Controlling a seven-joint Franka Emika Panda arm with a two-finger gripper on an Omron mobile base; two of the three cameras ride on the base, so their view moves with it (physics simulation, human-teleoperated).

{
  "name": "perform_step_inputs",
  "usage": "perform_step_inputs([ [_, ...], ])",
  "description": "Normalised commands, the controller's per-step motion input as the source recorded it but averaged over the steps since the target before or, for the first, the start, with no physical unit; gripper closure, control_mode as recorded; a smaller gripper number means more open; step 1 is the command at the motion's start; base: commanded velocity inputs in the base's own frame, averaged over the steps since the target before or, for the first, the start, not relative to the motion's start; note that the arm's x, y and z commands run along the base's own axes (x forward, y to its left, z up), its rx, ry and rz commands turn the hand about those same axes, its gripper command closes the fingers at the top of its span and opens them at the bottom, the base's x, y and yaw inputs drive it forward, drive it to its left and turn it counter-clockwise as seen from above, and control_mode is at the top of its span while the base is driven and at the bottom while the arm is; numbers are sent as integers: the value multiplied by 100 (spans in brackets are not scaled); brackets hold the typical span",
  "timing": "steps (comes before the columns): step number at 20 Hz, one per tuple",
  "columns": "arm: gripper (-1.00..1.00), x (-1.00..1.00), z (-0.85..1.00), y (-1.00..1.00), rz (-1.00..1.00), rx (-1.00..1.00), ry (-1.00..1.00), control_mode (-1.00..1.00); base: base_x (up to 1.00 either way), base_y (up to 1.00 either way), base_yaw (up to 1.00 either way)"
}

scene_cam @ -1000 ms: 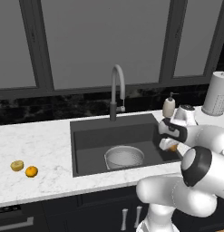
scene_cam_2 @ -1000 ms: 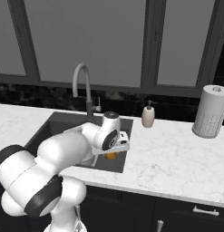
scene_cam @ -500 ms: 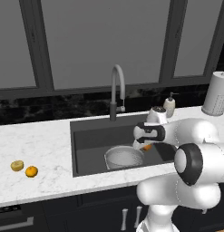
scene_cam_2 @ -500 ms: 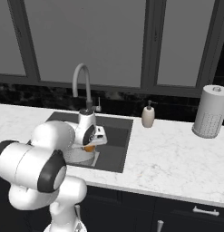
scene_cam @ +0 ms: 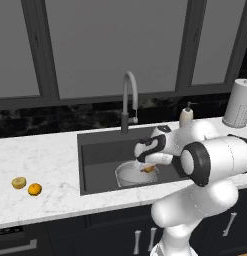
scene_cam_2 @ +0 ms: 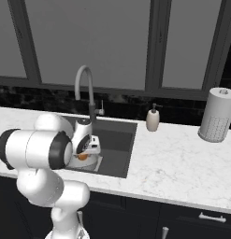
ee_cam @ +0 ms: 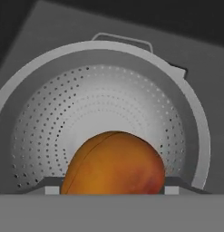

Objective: Put the colander in the sink, put the kiwi, tangerine, peach in the colander, and turn on the sink faucet and pour water over the colander.

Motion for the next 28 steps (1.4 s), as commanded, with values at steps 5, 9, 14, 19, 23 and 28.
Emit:
perform_step_inputs([
  [5, 100, 9, -52, 27, 0, 11, 3, -100, 0, 0, 0],
  [9, 100, 2, -42, 41, 0, 6, 0, -100, 0, 0, 0],
  [14, -100, 6, -22, 41, 0, 0, 0, -100, 0, 0, 0],
  [19, -100, 18, -8, 11, 0, 0, 0, -100, 0, 0, 0],
  [23, -100, 4, 0, 0, -1, 0, 0, -100, 0, 0, 0],
  [28, -100, 2, 0, -1, -3, 0, 0, -100, 0, 0, 0],
])
